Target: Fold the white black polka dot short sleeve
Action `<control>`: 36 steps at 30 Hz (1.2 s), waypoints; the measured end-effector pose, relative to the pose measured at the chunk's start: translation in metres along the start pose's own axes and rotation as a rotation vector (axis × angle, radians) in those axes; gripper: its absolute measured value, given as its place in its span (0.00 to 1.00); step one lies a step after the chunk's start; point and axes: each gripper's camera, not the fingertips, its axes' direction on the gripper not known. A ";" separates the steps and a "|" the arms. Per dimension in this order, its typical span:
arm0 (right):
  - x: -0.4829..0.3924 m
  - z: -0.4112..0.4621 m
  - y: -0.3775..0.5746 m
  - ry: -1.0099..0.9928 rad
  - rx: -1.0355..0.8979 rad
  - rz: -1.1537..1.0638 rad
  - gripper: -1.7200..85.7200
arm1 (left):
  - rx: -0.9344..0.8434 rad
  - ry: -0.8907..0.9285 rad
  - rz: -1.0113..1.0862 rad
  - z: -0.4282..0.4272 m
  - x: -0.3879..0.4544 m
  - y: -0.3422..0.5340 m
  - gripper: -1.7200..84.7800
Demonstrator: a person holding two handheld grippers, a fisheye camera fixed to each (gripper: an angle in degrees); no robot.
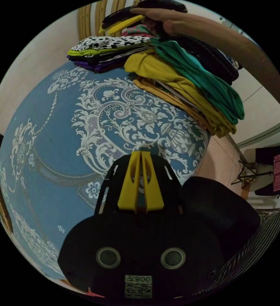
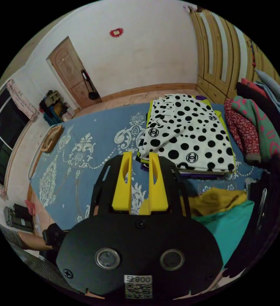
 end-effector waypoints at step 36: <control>-0.202 -0.184 0.096 -0.685 0.038 -0.156 0.02 | 0.478 0.523 -0.502 -0.407 -0.014 0.175 0.11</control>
